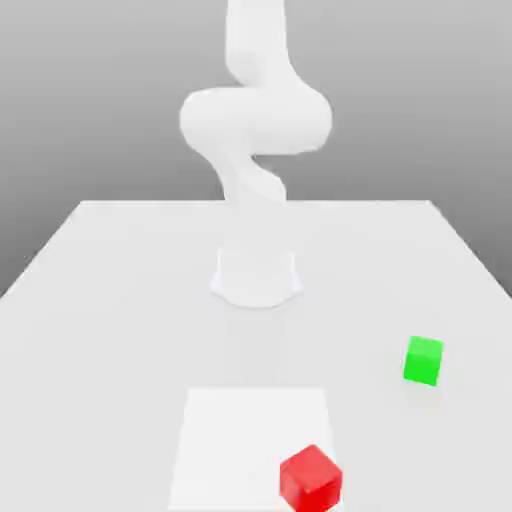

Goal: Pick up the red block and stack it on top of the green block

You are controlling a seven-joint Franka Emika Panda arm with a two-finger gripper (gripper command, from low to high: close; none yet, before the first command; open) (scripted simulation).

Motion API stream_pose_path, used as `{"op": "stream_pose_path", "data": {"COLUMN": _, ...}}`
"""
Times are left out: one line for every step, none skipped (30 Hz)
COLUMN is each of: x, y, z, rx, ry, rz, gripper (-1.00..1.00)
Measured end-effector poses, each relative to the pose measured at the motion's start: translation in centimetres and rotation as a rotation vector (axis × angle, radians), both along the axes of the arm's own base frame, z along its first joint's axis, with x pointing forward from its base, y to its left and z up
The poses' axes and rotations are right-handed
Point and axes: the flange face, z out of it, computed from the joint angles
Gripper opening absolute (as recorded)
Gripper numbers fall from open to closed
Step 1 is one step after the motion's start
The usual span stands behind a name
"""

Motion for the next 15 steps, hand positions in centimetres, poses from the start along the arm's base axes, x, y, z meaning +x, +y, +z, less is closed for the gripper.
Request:
{"op": "stream_pose_path", "data": {"x": 1.4, "y": 0.2, "z": -1.6, "rx": -0.006, "ry": 0.03, "rz": 0.024, "gripper": 0.0}}
{"op": "stream_pose_path", "data": {"x": 2.6, "y": 0.3, "z": -3.2, "rx": -0.013, "ry": 0.059, "rz": 0.046, "gripper": 0.0}}
{"op": "stream_pose_path", "data": {"x": 3.8, "y": 0.6, "z": -4.8, "rx": -0.019, "ry": 0.088, "rz": 0.069, "gripper": 0.0}}
{"op": "stream_pose_path", "data": {"x": 4.9, "y": 0.8, "z": -6.5, "rx": -0.026, "ry": 0.115, "rz": 0.091, "gripper": 0.0}}
{"op": "stream_pose_path", "data": {"x": 5.9, "y": 1.0, "z": -8.2, "rx": -0.033, "ry": 0.143, "rz": 0.112, "gripper": 0.0}}
{"op": "stream_pose_path", "data": {"x": 6.8, "y": 1.3, "z": -9.9, "rx": -0.04, "ry": 0.17, "rz": 0.134, "gripper": 0.0}}
{"op": "stream_pose_path", "data": {"x": 7.7, "y": 1.6, "z": -11.6, "rx": -0.047, "ry": 0.197, "rz": 0.156, "gripper": 0.0}}
{"op": "stream_pose_path", "data": {"x": 8.5, "y": 1.9, "z": -13.4, "rx": -0.055, "ry": 0.224, "rz": 0.177, "gripper": 0.0}}
{"op": "stream_pose_path", "data": {"x": 9.2, "y": 2.2, "z": -15.2, "rx": -0.063, "ry": 0.251, "rz": 0.199, "gripper": 0.0}}
{"op": "stream_pose_path", "data": {"x": 9.8, "y": 2.5, "z": -17.0, "rx": -0.071, "ry": 0.278, "rz": 0.22, "gripper": 0.0}}
{"op": "stream_pose_path", "data": {"x": 10.4, "y": 2.8, "z": -18.8, "rx": -0.079, "ry": 0.305, "rz": 0.241, "gripper": 0.0}}
{"op": "stream_pose_path", "data": {"x": 10.9, "y": 3.1, "z": -20.7, "rx": -0.088, "ry": 0.332, "rz": 0.262, "gripper": 0.0}}
{"op": "stream_pose_path", "data": {"x": 11.3, "y": 3.4, "z": -22.6, "rx": -0.097, "ry": 0.358, "rz": 0.283, "gripper": 0.0}}
{"op": "stream_pose_path", "data": {"x": 11.7, "y": 3.7, "z": -24.4, "rx": -0.106, "ry": 0.385, "rz": 0.304, "gripper": 0.0}}
{"op": "stream_pose_path", "data": {"x": 12.0, "y": 4.0, "z": -26.3, "rx": -0.116, "ry": 0.411, "rz": 0.325, "gripper": 0.0}}
